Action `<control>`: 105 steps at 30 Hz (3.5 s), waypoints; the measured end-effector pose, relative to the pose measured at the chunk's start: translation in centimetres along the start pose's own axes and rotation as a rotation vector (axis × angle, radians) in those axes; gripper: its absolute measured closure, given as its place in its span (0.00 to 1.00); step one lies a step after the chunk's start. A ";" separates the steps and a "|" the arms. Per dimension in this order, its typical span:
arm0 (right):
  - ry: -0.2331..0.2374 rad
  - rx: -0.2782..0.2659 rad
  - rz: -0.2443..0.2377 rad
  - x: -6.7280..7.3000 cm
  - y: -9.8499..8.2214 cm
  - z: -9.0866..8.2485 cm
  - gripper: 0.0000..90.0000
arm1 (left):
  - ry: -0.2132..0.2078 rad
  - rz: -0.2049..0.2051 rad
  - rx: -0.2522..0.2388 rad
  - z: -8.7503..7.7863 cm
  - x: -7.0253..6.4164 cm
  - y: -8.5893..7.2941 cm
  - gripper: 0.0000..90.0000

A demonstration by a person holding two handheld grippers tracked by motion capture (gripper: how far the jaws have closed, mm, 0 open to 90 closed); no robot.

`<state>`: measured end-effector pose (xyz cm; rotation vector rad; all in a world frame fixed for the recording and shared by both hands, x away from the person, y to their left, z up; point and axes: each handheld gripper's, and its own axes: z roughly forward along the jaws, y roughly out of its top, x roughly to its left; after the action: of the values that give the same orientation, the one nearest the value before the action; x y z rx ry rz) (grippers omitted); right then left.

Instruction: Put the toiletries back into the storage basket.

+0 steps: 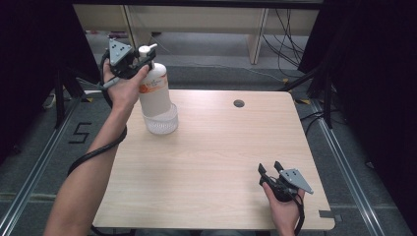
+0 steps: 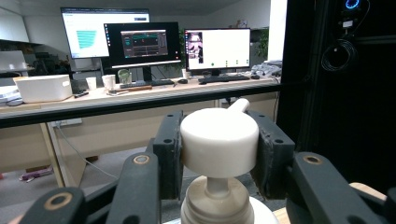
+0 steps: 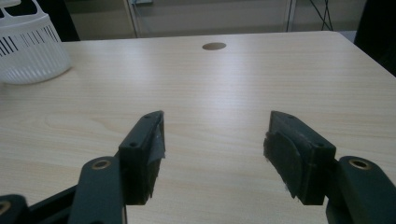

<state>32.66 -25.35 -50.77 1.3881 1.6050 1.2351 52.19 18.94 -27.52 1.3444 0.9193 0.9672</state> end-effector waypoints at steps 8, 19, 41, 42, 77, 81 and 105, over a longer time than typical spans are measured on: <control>0.004 0.018 0.032 0.3 0.0 -0.1 0.42 | -0.009 0.005 0.009 0.7 0.4 -0.5 0.65; 0.006 0.010 0.028 0.2 0.0 0.0 0.42 | -0.026 -0.005 0.032 1.3 0.7 -1.2 0.65; 0.000 0.013 0.018 0.2 0.0 -0.1 0.42 | -0.057 0.014 0.049 1.9 0.8 -2.2 0.65; 0.001 0.016 0.025 0.2 0.0 -0.1 0.42 | -0.057 0.013 0.050 1.9 0.8 -2.3 0.65; 0.009 0.011 0.052 0.5 -0.1 0.1 0.42 | -0.068 -0.006 0.099 2.2 0.6 -4.6 0.65; 0.011 0.007 0.010 0.1 -0.1 0.0 0.42 | -0.067 -0.009 0.110 2.3 0.6 -5.1 0.65; 0.009 0.009 -0.007 0.1 -0.1 0.1 0.42 | -0.056 -0.011 0.164 2.6 0.7 -7.5 0.65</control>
<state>32.67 -25.21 -50.91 1.3830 1.6219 1.2335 55.11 18.78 -34.96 1.4952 0.9798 0.8559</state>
